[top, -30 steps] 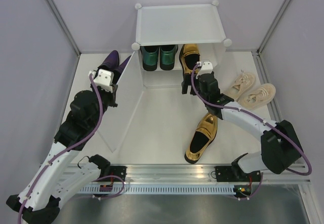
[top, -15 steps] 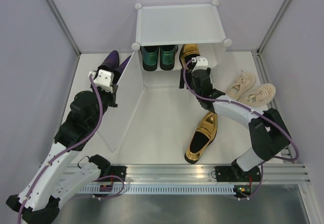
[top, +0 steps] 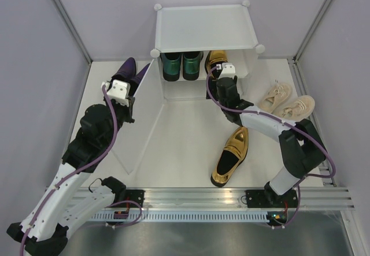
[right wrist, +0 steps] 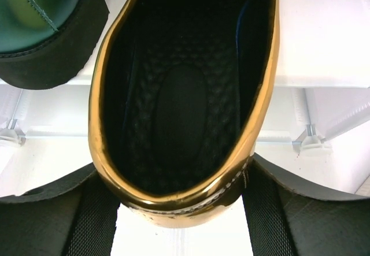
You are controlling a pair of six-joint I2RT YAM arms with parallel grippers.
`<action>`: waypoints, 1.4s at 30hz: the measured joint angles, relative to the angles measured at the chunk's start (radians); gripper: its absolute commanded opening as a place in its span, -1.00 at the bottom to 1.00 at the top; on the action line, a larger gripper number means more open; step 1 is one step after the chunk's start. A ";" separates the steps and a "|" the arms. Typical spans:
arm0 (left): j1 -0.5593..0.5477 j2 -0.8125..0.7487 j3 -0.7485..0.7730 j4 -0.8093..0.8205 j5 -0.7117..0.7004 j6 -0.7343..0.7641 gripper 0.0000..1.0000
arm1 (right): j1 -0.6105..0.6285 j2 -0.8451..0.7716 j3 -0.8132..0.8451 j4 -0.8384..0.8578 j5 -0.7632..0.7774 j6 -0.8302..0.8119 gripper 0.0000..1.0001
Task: Place and organize the shoes in the shoe cabinet
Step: Place the shoe in the shoe cabinet.
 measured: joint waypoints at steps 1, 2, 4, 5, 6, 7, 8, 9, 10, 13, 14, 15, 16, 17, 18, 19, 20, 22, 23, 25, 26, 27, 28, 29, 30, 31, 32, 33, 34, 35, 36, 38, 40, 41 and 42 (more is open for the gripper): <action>0.000 0.000 0.000 0.000 0.000 0.000 -0.95 | 0.000 0.000 0.002 -0.004 0.000 0.000 0.03; -0.001 -0.001 -0.001 0.000 0.000 0.000 -0.95 | 0.000 0.000 0.005 -0.007 0.000 0.000 -0.12; -0.001 -0.002 -0.002 0.000 0.000 0.000 -0.95 | 0.000 -0.001 0.008 -0.016 -0.002 0.001 -0.25; -0.001 -0.002 -0.002 0.000 0.000 0.000 -0.95 | 0.000 -0.002 0.009 -0.020 -0.003 0.001 -0.35; -0.001 -0.003 -0.002 0.000 0.000 0.000 -0.95 | 0.000 -0.005 0.010 -0.026 -0.005 0.002 -0.38; -0.001 -0.003 -0.002 0.000 0.000 0.000 -0.95 | 0.000 -0.011 0.011 -0.033 -0.007 0.002 -0.43; -0.001 -0.003 -0.002 0.000 0.000 0.000 -0.95 | 0.000 -0.018 0.011 -0.043 -0.010 0.005 -0.49; -0.001 -0.003 -0.002 0.000 0.000 0.000 -0.95 | 0.000 -0.027 0.011 -0.057 -0.011 0.005 -0.50; -0.002 -0.003 -0.002 0.000 0.000 0.000 -0.95 | 0.000 -0.037 0.011 -0.070 -0.013 0.006 -0.52; -0.003 -0.003 -0.002 0.000 -0.001 0.000 -0.95 | 0.000 -0.070 0.026 -0.113 -0.015 0.010 -0.59; -0.003 -0.004 -0.003 0.000 -0.001 0.000 -0.95 | 0.000 -0.080 0.036 -0.126 -0.015 0.012 -0.62; -0.003 -0.005 -0.003 0.000 -0.001 0.000 -0.95 | 0.000 -0.088 0.047 -0.135 -0.015 0.013 -0.63; -0.003 -0.005 -0.004 0.000 -0.001 0.000 -0.95 | 0.000 -0.092 0.062 -0.144 -0.013 0.014 -0.63; -0.003 -0.006 -0.005 0.001 -0.001 0.000 -0.95 | 0.000 -0.094 0.079 -0.155 -0.011 0.015 -0.63; -0.004 -0.007 -0.006 0.001 -0.002 0.000 -0.95 | 0.000 -0.094 0.094 -0.162 -0.010 0.016 -0.64; -0.005 -0.008 -0.006 0.002 -0.002 0.000 -0.95 | 0.000 -0.095 0.107 -0.169 -0.010 0.017 -0.66; -0.005 -0.008 -0.007 0.002 -0.002 0.000 -0.95 | 0.000 -0.095 0.119 -0.177 -0.010 0.019 -0.67; -0.005 -0.010 -0.009 0.003 -0.002 0.000 -0.95 | 0.000 -0.095 0.136 -0.191 -0.006 0.024 -0.72; -0.005 -0.011 -0.009 0.003 -0.002 0.000 -0.95 | 0.000 -0.095 0.145 -0.199 -0.004 0.025 -0.74; -0.006 -0.012 -0.010 0.003 -0.002 0.000 -0.95 | 0.000 -0.095 0.160 -0.208 0.007 0.030 -0.81; -0.006 -0.013 -0.011 0.003 -0.002 0.000 -0.95 | 0.000 -0.094 0.169 -0.213 0.014 0.033 -0.84; -0.007 -0.013 -0.011 0.003 -0.002 0.000 -0.95 | 0.000 -0.093 0.175 -0.217 0.020 0.036 -0.85; -0.008 -0.013 -0.011 0.004 -0.003 0.000 -0.95 | 0.000 -0.093 0.182 -0.220 0.029 0.040 -0.85; -0.010 -0.013 -0.011 0.004 -0.003 0.000 -0.95 | 0.002 -0.093 0.189 -0.225 0.039 0.045 -0.85; -0.010 -0.013 -0.011 0.004 -0.003 0.000 -0.95 | 0.003 -0.093 0.193 -0.227 0.046 0.050 -0.86; -0.010 -0.013 -0.012 0.004 -0.003 0.000 -0.95 | 0.004 -0.093 0.195 -0.229 0.053 0.054 -0.87; -0.011 -0.014 -0.013 0.004 -0.003 0.000 -0.95 | 0.005 -0.093 0.195 -0.230 0.060 0.058 -0.87; -0.011 -0.015 -0.013 0.004 -0.003 0.000 -0.95 | 0.006 -0.092 0.195 -0.231 0.066 0.059 -0.87; -0.012 -0.015 -0.013 0.005 -0.003 0.000 -0.95 | 0.007 -0.090 0.195 -0.231 0.069 0.060 -0.87; -0.012 -0.015 -0.013 0.005 -0.003 0.000 -0.95 | 0.008 -0.086 0.195 -0.230 0.073 0.060 -0.87; -0.012 -0.015 -0.014 0.005 -0.003 0.000 -0.95 | 0.009 -0.082 0.195 -0.230 0.078 0.060 -0.87; -0.012 -0.016 -0.014 0.005 -0.003 0.000 -0.95 | 0.010 -0.072 0.195 -0.225 0.086 0.059 -0.87; -0.013 -0.017 -0.014 0.006 -0.004 0.000 -0.95 | 0.010 -0.058 0.195 -0.212 0.097 0.056 -0.87; -0.015 -0.017 -0.015 0.006 -0.005 0.000 -0.95 | 0.010 -0.049 0.195 -0.203 0.104 0.053 -0.87; -0.017 -0.017 -0.015 0.006 -0.005 0.000 -0.95 | 0.010 -0.039 0.196 -0.194 0.110 0.050 -0.86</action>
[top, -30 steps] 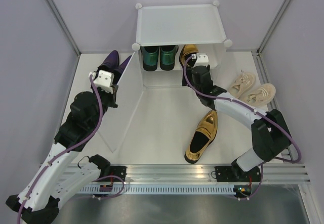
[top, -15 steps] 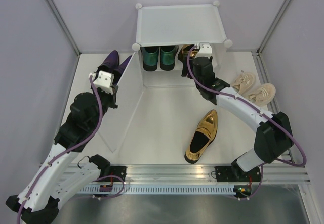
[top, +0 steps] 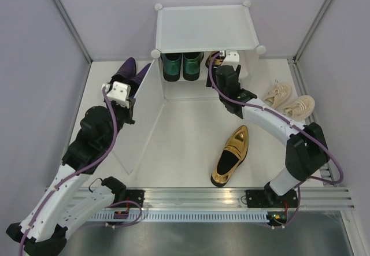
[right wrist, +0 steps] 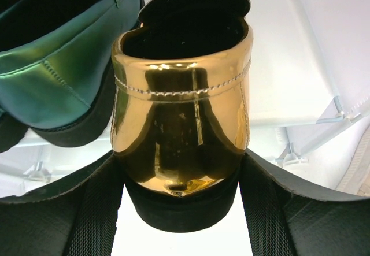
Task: Place and organize the shoes in the shoe cabinet
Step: Place the shoe in the shoe cabinet.
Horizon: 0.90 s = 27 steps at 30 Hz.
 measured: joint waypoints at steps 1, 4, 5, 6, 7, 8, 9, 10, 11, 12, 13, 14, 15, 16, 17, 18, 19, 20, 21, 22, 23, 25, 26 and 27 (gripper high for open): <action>0.000 0.000 0.000 0.000 0.000 0.000 -0.95 | 0.000 0.008 0.001 0.008 0.005 -0.003 -0.86; -0.002 0.000 0.000 0.001 -0.004 0.000 -0.95 | 0.000 0.040 0.006 0.033 0.020 -0.019 -0.86; -0.005 -0.001 -0.001 0.001 -0.006 0.000 -0.95 | 0.000 0.050 0.008 0.040 0.024 -0.025 -0.85; -0.006 -0.002 -0.002 0.001 -0.008 0.000 -0.95 | 0.000 0.060 0.013 0.045 0.030 -0.031 -0.85; -0.006 -0.002 -0.002 0.001 -0.009 0.000 -0.95 | 0.000 0.072 0.022 0.050 0.036 -0.038 -0.85; -0.006 -0.003 -0.003 0.001 -0.009 0.000 -0.95 | 0.000 0.084 0.031 0.056 0.040 -0.046 -0.84; -0.007 -0.003 -0.003 0.001 -0.011 0.000 -0.95 | 0.000 0.094 0.039 0.064 0.046 -0.053 -0.83; -0.010 -0.003 -0.003 0.001 -0.013 0.000 -0.95 | 0.000 0.102 0.044 0.072 0.050 -0.058 -0.82; -0.012 -0.003 -0.003 0.001 -0.015 0.000 -0.95 | 0.000 0.111 0.050 0.080 0.055 -0.066 -0.82; -0.013 -0.003 -0.003 0.001 -0.016 0.000 -0.95 | -0.001 0.119 0.054 0.087 0.057 -0.072 -0.81; -0.014 -0.003 -0.003 0.001 -0.017 0.000 -0.95 | -0.002 0.126 0.058 0.094 0.057 -0.077 -0.81; -0.016 -0.003 -0.003 0.001 -0.018 0.000 -0.95 | -0.004 0.133 0.060 0.098 0.056 -0.079 -0.80; -0.017 -0.003 -0.003 0.001 -0.019 0.000 -0.95 | -0.006 0.139 0.060 0.105 0.055 -0.080 -0.78; -0.018 -0.003 -0.003 0.001 -0.021 0.000 -0.95 | -0.008 0.146 0.060 0.110 0.052 -0.080 -0.78; -0.018 -0.003 -0.003 0.002 -0.021 0.000 -0.95 | -0.011 0.151 0.060 0.116 0.048 -0.079 -0.77; -0.018 -0.005 -0.003 0.002 -0.022 0.000 -0.95 | -0.016 0.157 0.060 0.119 0.040 -0.079 -0.75; -0.019 -0.006 -0.004 0.002 -0.023 0.000 -0.95 | -0.021 0.162 0.060 0.123 0.032 -0.079 -0.74; -0.020 -0.007 -0.005 0.003 -0.024 0.000 -0.95 | -0.025 0.166 0.060 0.128 0.025 -0.079 -0.74; -0.022 -0.007 -0.006 0.003 -0.024 0.000 -0.95 | -0.029 0.169 0.060 0.133 0.018 -0.079 -0.73; -0.023 -0.008 -0.007 0.003 -0.024 0.000 -0.95 | -0.034 0.172 0.060 0.137 0.010 -0.079 -0.73; -0.023 -0.008 -0.008 0.003 -0.025 0.000 -0.95 | -0.037 0.172 0.060 0.141 0.004 -0.079 -0.72; -0.024 -0.009 -0.009 0.003 -0.025 0.000 -0.95 | -0.042 0.174 0.060 0.148 -0.003 -0.079 -0.71; -0.025 -0.009 -0.009 0.004 -0.026 0.000 -0.95 | -0.043 0.176 0.060 0.153 -0.007 -0.079 -0.70; -0.026 -0.009 -0.009 0.004 -0.026 0.000 -0.95 | -0.045 0.180 0.060 0.158 -0.010 -0.079 -0.70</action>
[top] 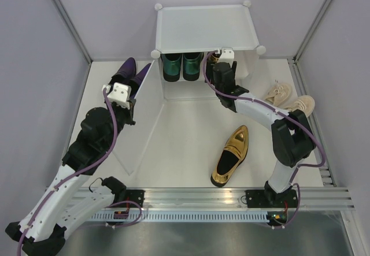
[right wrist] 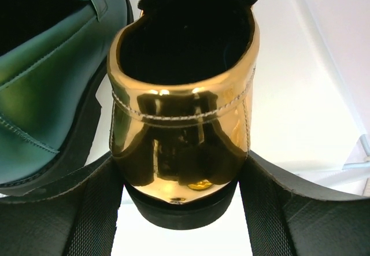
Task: Place and organize the shoes in the shoe cabinet
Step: Place the shoe in the shoe cabinet.
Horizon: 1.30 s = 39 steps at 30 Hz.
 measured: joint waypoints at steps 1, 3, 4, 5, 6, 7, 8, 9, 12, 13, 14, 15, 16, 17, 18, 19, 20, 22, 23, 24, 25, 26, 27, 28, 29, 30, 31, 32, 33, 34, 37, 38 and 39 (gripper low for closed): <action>0.000 0.000 0.000 0.000 0.000 0.000 -0.95 | -0.002 0.005 0.000 0.004 -0.003 0.000 -0.71; -0.002 -0.003 -0.002 0.001 -0.001 0.000 -0.95 | -0.004 0.015 0.000 0.005 -0.009 0.000 -0.71; -0.002 -0.004 -0.002 0.001 -0.002 0.000 -0.95 | -0.005 0.022 0.000 0.007 -0.012 0.000 -0.70; -0.002 -0.004 -0.003 0.002 -0.002 0.000 -0.95 | -0.005 0.029 0.000 0.007 -0.015 0.000 -0.70; -0.002 -0.004 -0.003 0.002 -0.002 0.000 -0.95 | -0.005 0.037 0.001 0.008 -0.017 0.000 -0.70; -0.002 -0.004 -0.003 0.002 -0.002 0.000 -0.95 | -0.005 0.043 0.002 0.008 -0.019 -0.001 -0.70; -0.002 -0.004 -0.003 0.002 -0.001 0.000 -0.95 | -0.005 0.048 0.002 0.013 -0.019 -0.002 -0.70; -0.002 -0.004 -0.003 0.003 -0.001 0.000 -0.95 | -0.005 0.050 0.004 0.017 -0.019 -0.002 -0.70; -0.004 -0.005 -0.003 0.004 -0.002 0.000 -0.95 | -0.006 0.054 0.007 0.022 -0.022 -0.002 -0.69; -0.004 -0.005 -0.003 0.005 -0.002 0.000 -0.95 | -0.006 0.055 0.008 0.024 -0.023 -0.001 -0.70; -0.005 -0.005 -0.003 0.005 -0.002 0.000 -0.95 | -0.006 0.055 0.008 0.025 -0.023 -0.001 -0.69; -0.006 -0.005 -0.003 0.005 -0.003 0.000 -0.95 | -0.006 0.056 0.009 0.026 -0.024 0.000 -0.69; -0.006 -0.005 -0.003 0.006 -0.004 0.000 -0.95 | -0.006 0.057 0.010 0.026 -0.024 0.000 -0.69; -0.006 -0.005 -0.003 0.006 -0.005 0.000 -0.95 | -0.006 0.058 0.011 0.026 -0.025 0.000 -0.69; -0.006 -0.005 -0.003 0.006 -0.005 0.000 -0.95 | -0.006 0.058 0.011 0.026 -0.026 0.000 -0.69; -0.006 -0.006 -0.003 0.006 -0.005 0.000 -0.95 | -0.006 0.058 0.012 0.026 -0.026 0.000 -0.69; -0.007 -0.006 -0.003 0.006 -0.005 0.000 -0.95 | -0.007 0.059 0.013 0.026 -0.027 0.000 -0.69; -0.008 -0.006 -0.003 0.008 -0.006 0.000 -0.95 | -0.008 0.064 0.019 0.025 -0.027 0.000 -0.69; -0.008 -0.006 -0.003 0.010 -0.006 0.000 -0.95 | -0.008 0.068 0.023 0.025 -0.026 0.000 -0.69; -0.008 -0.006 -0.003 0.012 -0.006 0.000 -0.95 | -0.008 0.071 0.027 0.024 -0.026 0.000 -0.69; -0.008 -0.006 -0.003 0.014 -0.006 0.000 -0.95 | -0.008 0.074 0.031 0.024 -0.026 0.000 -0.68; -0.008 -0.006 -0.003 0.016 -0.006 0.000 -0.95 | -0.008 0.075 0.033 0.021 -0.026 0.000 -0.69; -0.008 -0.006 -0.003 0.017 -0.006 0.000 -0.95 | -0.008 0.077 0.035 0.019 -0.026 0.000 -0.68; -0.010 -0.006 -0.003 0.019 -0.006 0.000 -0.95 | -0.008 0.078 0.038 0.018 -0.026 0.000 -0.69; -0.011 -0.006 -0.004 0.021 -0.007 0.000 -0.95 | -0.007 0.080 0.041 0.016 -0.026 0.001 -0.68; -0.013 -0.006 -0.004 0.023 -0.008 0.000 -0.95 | -0.007 0.082 0.043 0.016 -0.026 0.002 -0.68; -0.013 -0.006 -0.004 0.025 -0.008 0.000 -0.95 | -0.006 0.084 0.045 0.015 -0.025 0.002 -0.68; -0.013 -0.006 -0.004 0.027 -0.008 0.000 -0.95 | -0.006 0.085 0.045 0.015 -0.025 0.003 -0.69; -0.013 -0.006 -0.005 0.027 -0.008 0.000 -0.95 | -0.006 0.085 0.047 0.015 -0.025 0.003 -0.69; -0.014 -0.006 -0.005 0.028 -0.009 0.000 -0.95 | -0.006 0.085 0.047 0.015 -0.025 0.003 -0.69; -0.017 -0.006 -0.005 0.031 -0.012 0.000 -0.95 | -0.006 0.086 0.048 0.014 -0.027 0.004 -0.68; -0.018 -0.006 -0.005 0.032 -0.013 0.000 -0.95 | -0.006 0.086 0.048 0.014 -0.029 0.004 -0.68; -0.019 -0.006 -0.005 0.032 -0.014 0.000 -0.95 | -0.006 0.086 0.048 0.014 -0.031 0.004 -0.68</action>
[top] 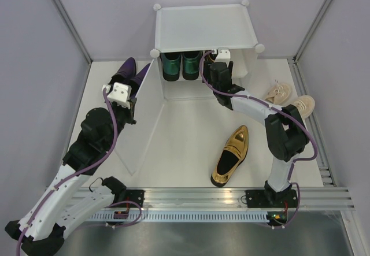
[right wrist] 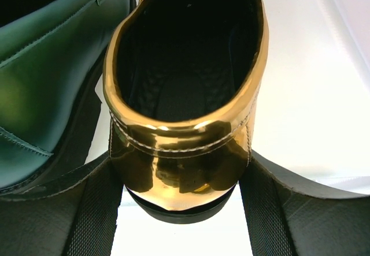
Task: Place and organize the shoes in the shoe cabinet
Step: Place the shoe in the shoe cabinet.
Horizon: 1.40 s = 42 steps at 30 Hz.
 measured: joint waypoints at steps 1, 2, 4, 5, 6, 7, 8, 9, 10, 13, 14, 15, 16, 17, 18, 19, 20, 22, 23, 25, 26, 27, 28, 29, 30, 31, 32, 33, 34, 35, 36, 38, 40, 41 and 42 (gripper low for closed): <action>0.000 0.000 0.000 0.000 -0.001 0.000 -0.95 | 0.000 0.000 0.000 0.000 -0.002 0.000 -0.68; -0.001 0.000 0.000 0.001 -0.001 0.000 -0.95 | 0.000 0.000 0.000 0.000 -0.003 0.000 -0.68; -0.001 0.000 -0.001 0.003 -0.002 0.000 -0.95 | 0.000 0.000 0.001 0.000 -0.005 0.000 -0.68; -0.001 0.000 -0.001 0.003 -0.002 0.000 -0.95 | 0.000 0.001 0.002 0.000 -0.005 0.000 -0.68; -0.001 0.000 -0.001 0.005 -0.002 0.000 -0.95 | 0.000 0.002 0.003 0.000 -0.007 0.000 -0.68; -0.001 0.000 -0.001 0.008 -0.002 0.000 -0.95 | 0.000 0.004 0.006 -0.001 -0.007 0.000 -0.68; -0.001 0.000 -0.002 0.010 -0.002 0.000 -0.95 | 0.000 0.005 0.008 -0.002 -0.008 0.000 -0.67; -0.001 0.000 -0.002 0.012 -0.002 0.000 -0.95 | 0.000 0.007 0.012 -0.005 -0.008 0.000 -0.68; -0.001 0.000 -0.002 0.014 -0.002 0.000 -0.95 | 0.000 0.010 0.015 -0.006 -0.008 0.001 -0.68; -0.007 0.000 -0.002 0.017 -0.003 0.000 -0.95 | 0.001 0.015 0.021 -0.006 -0.007 0.003 -0.68; -0.008 0.000 -0.002 0.018 -0.003 0.000 -0.95 | 0.001 0.017 0.023 -0.006 -0.007 0.003 -0.68; -0.010 0.000 -0.002 0.018 -0.004 0.000 -0.95 | 0.002 0.018 0.025 -0.006 -0.006 0.003 -0.67; -0.011 -0.001 -0.002 0.019 -0.005 0.000 -0.95 | 0.002 0.019 0.028 -0.008 -0.006 0.003 -0.66; -0.012 -0.002 -0.002 0.020 -0.005 0.000 -0.95 | 0.002 0.020 0.029 -0.008 -0.007 0.003 -0.65; -0.013 -0.003 -0.002 0.021 -0.005 0.000 -0.95 | 0.002 0.021 0.030 -0.009 -0.007 0.003 -0.65; -0.015 -0.005 -0.004 0.022 -0.005 0.000 -0.95 | 0.003 0.023 0.032 -0.010 -0.007 0.004 -0.64; -0.016 -0.005 -0.004 0.023 -0.005 0.000 -0.95 | 0.003 0.024 0.034 -0.011 -0.007 0.003 -0.63; -0.020 -0.011 -0.005 0.020 -0.005 0.000 -0.95 | 0.004 0.030 0.043 -0.012 -0.006 0.003 -0.61; -0.023 -0.015 -0.005 0.018 -0.004 0.000 -0.95 | 0.005 0.035 0.049 -0.013 -0.007 0.000 -0.61; -0.027 -0.022 -0.005 0.014 -0.002 0.000 -0.95 | 0.007 0.045 0.058 -0.013 -0.006 -0.003 -0.56; -0.028 -0.024 -0.005 0.013 -0.002 0.000 -0.95 | 0.008 0.047 0.062 -0.013 -0.004 -0.004 -0.55; -0.029 -0.024 -0.005 0.013 -0.002 0.000 -0.95 | 0.008 0.048 0.063 -0.013 -0.003 -0.004 -0.54; -0.029 -0.024 -0.005 0.013 -0.001 0.000 -0.95 | 0.008 0.048 0.064 -0.013 -0.003 -0.005 -0.45; -0.029 -0.024 -0.005 0.013 -0.002 0.000 -0.95 | 0.009 0.049 0.065 -0.013 -0.003 -0.005 -0.36; -0.029 -0.024 -0.005 0.013 -0.001 0.000 -0.95 | 0.009 0.049 0.065 -0.013 -0.003 -0.005 -0.22; -0.030 -0.024 -0.005 0.013 -0.002 0.000 -0.95 | 0.009 0.049 0.065 -0.013 -0.003 -0.005 -0.15; -0.032 -0.024 -0.005 0.013 -0.002 0.000 -0.95 | 0.009 0.049 0.065 -0.013 -0.003 -0.005 -0.09; -0.033 -0.024 -0.005 0.013 -0.002 0.000 -0.95 | 0.009 0.049 0.065 -0.013 -0.003 -0.005 0.03; -0.033 -0.024 -0.005 0.013 -0.002 0.000 -0.95 | 0.009 0.049 0.065 -0.013 -0.003 -0.005 0.07; -0.034 -0.024 -0.005 0.013 -0.002 0.000 -0.95 | 0.009 0.049 0.065 -0.013 -0.003 -0.005 0.11; -0.034 -0.024 -0.005 0.013 -0.002 0.000 -0.95 | 0.009 0.049 0.065 -0.014 -0.003 -0.005 0.16; -0.034 -0.024 -0.005 0.013 -0.002 0.000 -0.95 | 0.009 0.049 0.065 -0.014 -0.003 -0.005 0.25; -0.034 -0.024 -0.005 0.013 -0.001 0.000 -0.95 | 0.009 0.049 0.065 -0.014 -0.003 -0.004 0.37; -0.034 -0.024 -0.005 0.013 -0.001 0.000 -0.95 | 0.009 0.049 0.065 -0.015 -0.003 -0.004 0.40; -0.034 -0.025 -0.005 0.013 -0.001 0.000 -0.95 | 0.009 0.049 0.065 -0.015 -0.003 -0.004 0.47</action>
